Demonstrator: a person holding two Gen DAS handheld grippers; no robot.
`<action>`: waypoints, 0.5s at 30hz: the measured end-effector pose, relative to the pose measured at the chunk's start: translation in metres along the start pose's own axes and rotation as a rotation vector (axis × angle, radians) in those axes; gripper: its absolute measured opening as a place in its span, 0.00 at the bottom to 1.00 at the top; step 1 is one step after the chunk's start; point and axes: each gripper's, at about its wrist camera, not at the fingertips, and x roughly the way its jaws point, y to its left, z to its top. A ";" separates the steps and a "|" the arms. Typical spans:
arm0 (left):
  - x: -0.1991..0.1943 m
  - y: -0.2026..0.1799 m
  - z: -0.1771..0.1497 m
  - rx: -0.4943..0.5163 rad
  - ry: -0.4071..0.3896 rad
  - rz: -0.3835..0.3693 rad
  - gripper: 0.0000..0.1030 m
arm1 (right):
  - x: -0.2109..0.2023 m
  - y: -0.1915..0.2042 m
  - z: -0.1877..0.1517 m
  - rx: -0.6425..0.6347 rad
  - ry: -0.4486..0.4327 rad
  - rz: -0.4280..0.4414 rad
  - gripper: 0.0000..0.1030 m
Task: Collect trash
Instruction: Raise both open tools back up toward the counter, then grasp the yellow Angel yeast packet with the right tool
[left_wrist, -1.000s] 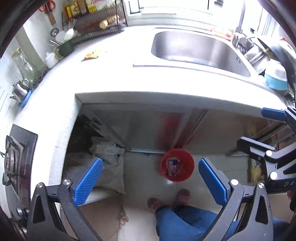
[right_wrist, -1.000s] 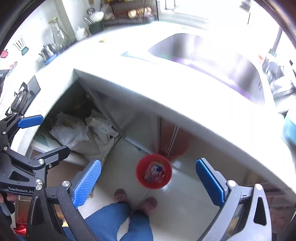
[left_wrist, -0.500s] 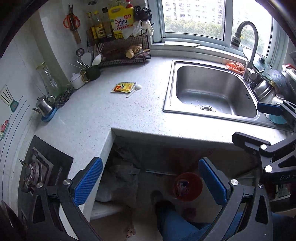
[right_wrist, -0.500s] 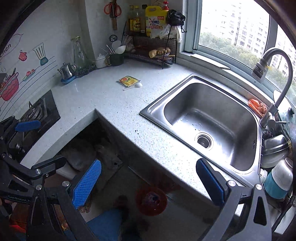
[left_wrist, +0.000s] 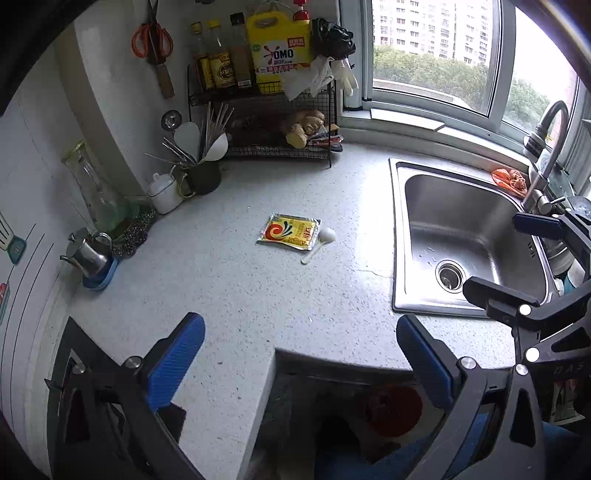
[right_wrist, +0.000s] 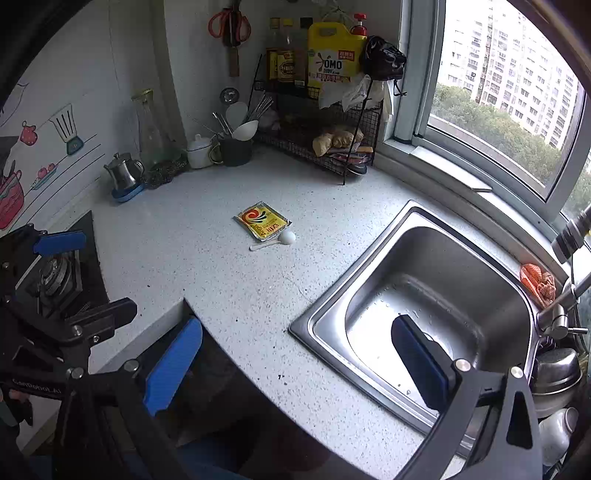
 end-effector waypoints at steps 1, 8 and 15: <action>0.007 0.007 0.008 0.002 -0.001 0.002 1.00 | 0.007 0.002 0.008 -0.001 -0.002 0.000 0.99; 0.052 0.053 0.045 -0.002 0.022 0.013 1.00 | 0.056 0.015 0.057 -0.013 0.018 0.022 0.99; 0.100 0.089 0.064 -0.007 0.082 0.014 1.00 | 0.105 0.030 0.089 -0.052 0.076 0.054 0.99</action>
